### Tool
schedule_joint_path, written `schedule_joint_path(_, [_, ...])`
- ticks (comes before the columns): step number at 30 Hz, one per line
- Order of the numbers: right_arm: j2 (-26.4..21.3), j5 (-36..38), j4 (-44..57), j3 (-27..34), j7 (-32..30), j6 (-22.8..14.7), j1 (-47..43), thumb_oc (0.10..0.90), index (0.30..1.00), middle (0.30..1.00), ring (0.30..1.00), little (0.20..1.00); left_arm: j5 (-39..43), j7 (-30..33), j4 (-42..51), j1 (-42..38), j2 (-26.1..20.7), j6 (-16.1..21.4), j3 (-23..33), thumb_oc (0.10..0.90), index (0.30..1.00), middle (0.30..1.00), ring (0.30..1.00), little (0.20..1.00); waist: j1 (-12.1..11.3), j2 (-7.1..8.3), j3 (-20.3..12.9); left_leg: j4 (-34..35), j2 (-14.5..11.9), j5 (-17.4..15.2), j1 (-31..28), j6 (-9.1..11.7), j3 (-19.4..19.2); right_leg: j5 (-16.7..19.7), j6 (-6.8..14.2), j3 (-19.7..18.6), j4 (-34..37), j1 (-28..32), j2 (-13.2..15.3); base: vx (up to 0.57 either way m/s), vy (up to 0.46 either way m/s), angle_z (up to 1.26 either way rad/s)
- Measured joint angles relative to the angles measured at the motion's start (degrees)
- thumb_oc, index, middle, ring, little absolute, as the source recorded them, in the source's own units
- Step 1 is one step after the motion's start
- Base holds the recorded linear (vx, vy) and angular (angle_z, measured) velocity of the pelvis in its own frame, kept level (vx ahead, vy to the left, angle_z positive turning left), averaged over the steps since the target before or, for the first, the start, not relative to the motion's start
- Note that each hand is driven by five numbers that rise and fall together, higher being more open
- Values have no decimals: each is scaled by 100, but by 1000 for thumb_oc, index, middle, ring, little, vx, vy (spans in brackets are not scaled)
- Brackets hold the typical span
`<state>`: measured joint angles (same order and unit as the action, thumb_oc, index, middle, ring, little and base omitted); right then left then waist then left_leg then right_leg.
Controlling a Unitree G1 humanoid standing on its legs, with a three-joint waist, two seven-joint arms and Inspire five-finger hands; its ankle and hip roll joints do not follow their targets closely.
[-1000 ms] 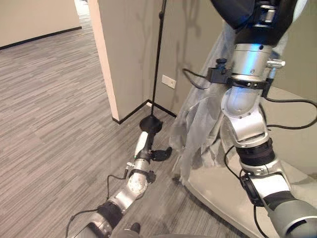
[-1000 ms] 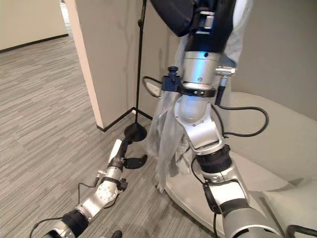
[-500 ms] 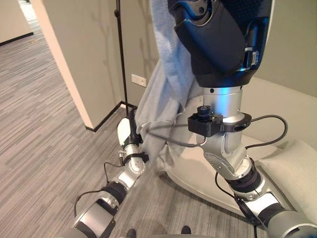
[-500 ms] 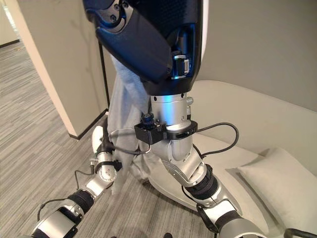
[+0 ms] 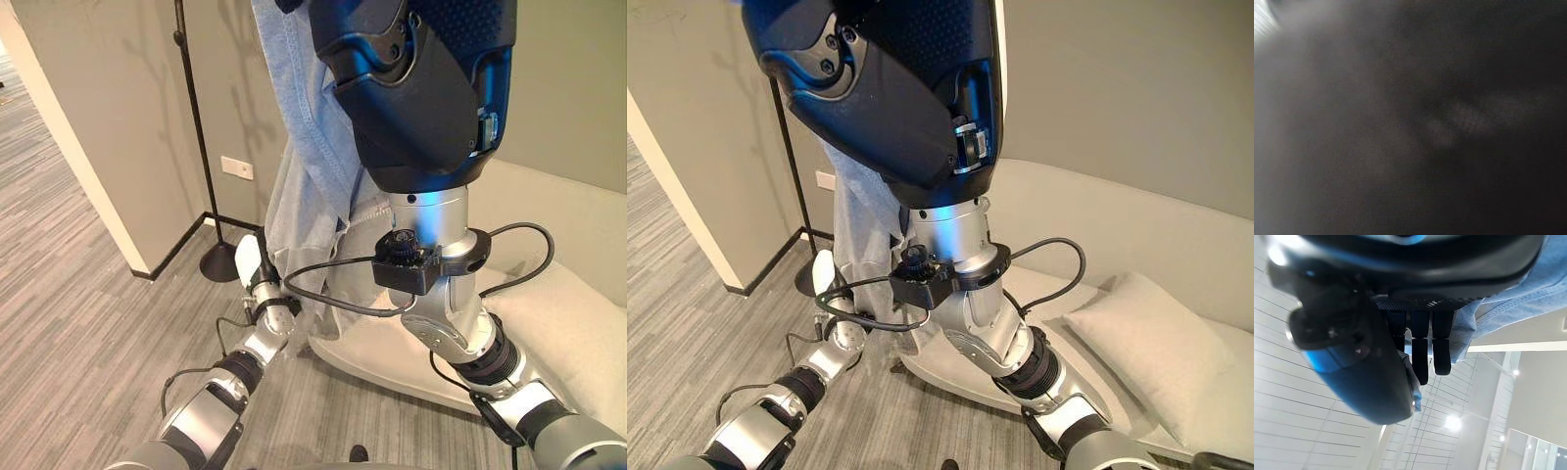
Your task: Hang the clothes on the sofa on the clothes rack.
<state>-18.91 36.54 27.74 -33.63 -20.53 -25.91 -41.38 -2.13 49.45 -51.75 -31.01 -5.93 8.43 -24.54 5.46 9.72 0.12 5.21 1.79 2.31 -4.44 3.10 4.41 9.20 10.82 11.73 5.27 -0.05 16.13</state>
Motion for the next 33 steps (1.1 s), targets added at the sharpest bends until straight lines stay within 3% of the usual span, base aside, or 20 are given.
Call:
schedule_joint_path(5, [-193,50,-1,33,-1,-67,23,400,300,300,300,300,-19,379,214,16,-515,-17,545,400,300,300,300,300,-64,-3,-2,0,-8,-1,4,-2,-13,0,-2,8,0,0,-8,-31,35,1])
schedule_joint_path(9, [-164,34,5,208,47,-75,136,400,300,300,300,300,-64,575,935,165,-909,-55,954,400,300,300,300,300,-172,0,-5,0,0,-6,7,-5,-2,-1,-3,14,-1,-1,0,-33,44,1])
schedule_joint_path(11, [-172,52,11,435,63,-88,356,400,300,300,300,300,-102,759,1445,299,-1183,-87,1334,400,300,300,300,300,-298,3,-8,1,24,-7,22,-7,24,-2,-3,52,-3,9,24,-42,89,4])
schedule_joint_path(12, [-243,40,62,681,215,-97,682,400,300,300,300,300,-303,748,2120,723,-1338,-90,1641,400,300,300,300,300,-273,23,-22,2,12,-24,9,-20,30,-8,-6,59,-2,16,27,-29,51,6])
schedule_joint_path(20, [-593,582,-89,1434,468,-29,1943,400,300,300,300,300,-838,866,3644,1652,-1797,-114,2834,400,300,300,300,300,-669,72,-8,-2,154,16,106,-84,235,-63,-9,303,-155,-3,169,-31,76,16])
schedule_joint_path(24, [-613,714,-102,1469,886,115,2432,400,300,300,300,300,-1049,809,4241,1942,-1966,-99,3389,400,300,300,300,300,-815,115,198,-7,183,24,-17,-154,147,-110,-26,449,-580,-133,263,-61,120,-8])
schedule_joint_path(25, [-716,715,-101,1588,1132,143,2705,400,300,300,300,300,-1060,728,4586,2046,-1990,-81,3550,400,300,300,300,300,-856,109,447,-62,214,-1,-101,-258,125,-102,-41,631,-979,-199,280,-87,151,-5])
schedule_joint_path(27, [-853,721,-101,1663,1194,217,2981,400,300,300,300,300,-1106,698,4791,2095,-1994,21,3579,400,300,300,300,300,-893,106,538,-55,216,-27,-145,-351,98,-88,-40,642,-1248,-329,309,-77,131,-10])
schedule_joint_path(30, [-1077,717,-166,1674,1407,329,3067,400,300,300,300,300,-1174,606,5043,2234,-1991,165,3706,400,300,300,300,300,-1161,147,669,-149,159,-69,-161,-478,-256,-173,-9,804,-1771,-668,267,-126,117,-57])
schedule_joint_path(31, [-1088,717,-191,1672,1506,333,3096,400,300,300,300,300,-1173,513,5094,2272,-1986,166,3705,400,300,300,300,300,-1231,125,688,-214,1,-69,-93,-494,-320,-744,-17,943,-2605,-923,219,-105,9,-16])
schedule_joint_path(32, [-1153,709,-193,1691,1611,333,3204,400,300,300,300,300,-1173,441,5210,2328,-1984,171,3668,400,300,300,300,300,-1243,112,695,-289,-122,-37,6,-437,-292,-1284,-115,964,-3438,-1051,-31,-138,10,-8])
schedule_joint_path(33, [-1262,698,-202,1692,1680,414,3211,400,300,300,300,300,-1173,403,5250,2377,-1983,248,3667,400,300,300,300,300,-1277,148,694,-329,-158,-10,80,-374,-269,-1678,-96,1047,-3638,-945,-284,-86,-6,3])
